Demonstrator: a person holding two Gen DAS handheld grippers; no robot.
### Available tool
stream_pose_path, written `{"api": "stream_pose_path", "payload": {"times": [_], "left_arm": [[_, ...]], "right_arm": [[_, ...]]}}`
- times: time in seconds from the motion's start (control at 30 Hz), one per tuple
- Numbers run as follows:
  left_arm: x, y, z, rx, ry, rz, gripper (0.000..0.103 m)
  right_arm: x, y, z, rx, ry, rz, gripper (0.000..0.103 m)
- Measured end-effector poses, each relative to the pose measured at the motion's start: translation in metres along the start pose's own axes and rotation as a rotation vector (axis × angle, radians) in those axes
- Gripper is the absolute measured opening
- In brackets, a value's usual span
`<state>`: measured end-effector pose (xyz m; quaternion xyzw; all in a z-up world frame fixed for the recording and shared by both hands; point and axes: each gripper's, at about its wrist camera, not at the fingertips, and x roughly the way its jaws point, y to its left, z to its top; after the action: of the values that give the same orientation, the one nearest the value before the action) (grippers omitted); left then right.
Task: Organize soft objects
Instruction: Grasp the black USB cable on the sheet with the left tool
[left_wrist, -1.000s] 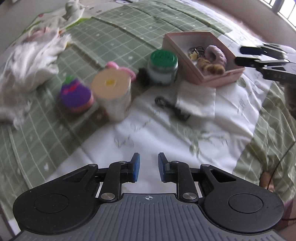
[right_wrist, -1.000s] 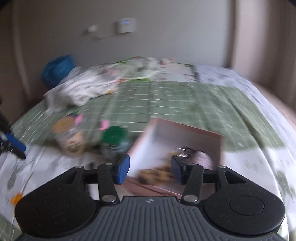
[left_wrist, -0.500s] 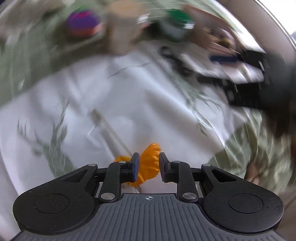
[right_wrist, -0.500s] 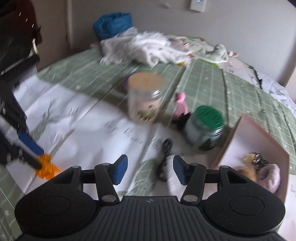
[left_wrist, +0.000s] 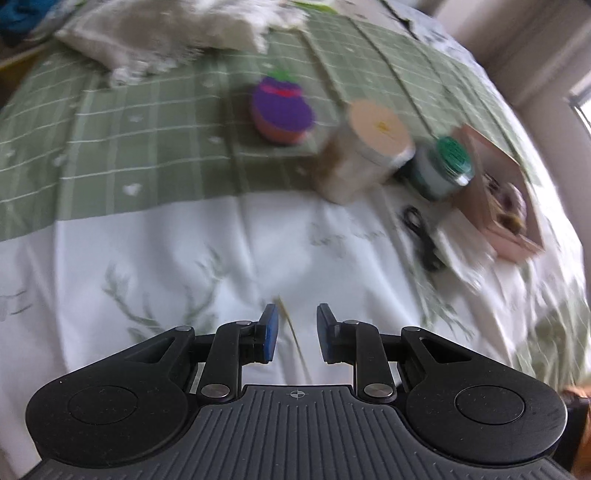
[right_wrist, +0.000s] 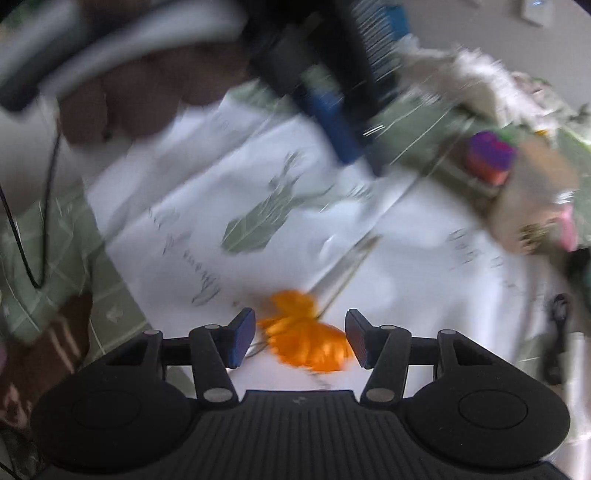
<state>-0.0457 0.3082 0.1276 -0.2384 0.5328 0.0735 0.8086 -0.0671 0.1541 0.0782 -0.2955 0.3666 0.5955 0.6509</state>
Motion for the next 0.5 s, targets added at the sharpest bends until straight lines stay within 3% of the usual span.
{"api": "stream_pose_path", "payload": {"times": [0.03,0.07,0.23,0.4,0.5], "left_arm": [[0.002,-0.005,-0.002,0.028,0.012,-0.018,0.025],[0.005,-0.009,-0.004,0.053,0.019,-0.032,0.025],[0.013,-0.04,-0.008,0.172,0.005,-0.088,0.025],[0.031,-0.093,0.011,0.302,-0.011,-0.049,0.025],[0.058,-0.124,0.03,0.258,-0.018,-0.062,0.025]], "right_arm": [[0.003,0.005,-0.001,-0.027,0.01,-0.028,0.021],[0.004,0.006,-0.001,-0.037,0.009,-0.054,0.012],[-0.037,-0.04,-0.025,0.115,-0.047,-0.142,0.009],[-0.071,-0.063,-0.081,0.23,-0.034,-0.222,0.009],[-0.087,-0.058,-0.114,0.223,-0.033,-0.302,0.009]]}}
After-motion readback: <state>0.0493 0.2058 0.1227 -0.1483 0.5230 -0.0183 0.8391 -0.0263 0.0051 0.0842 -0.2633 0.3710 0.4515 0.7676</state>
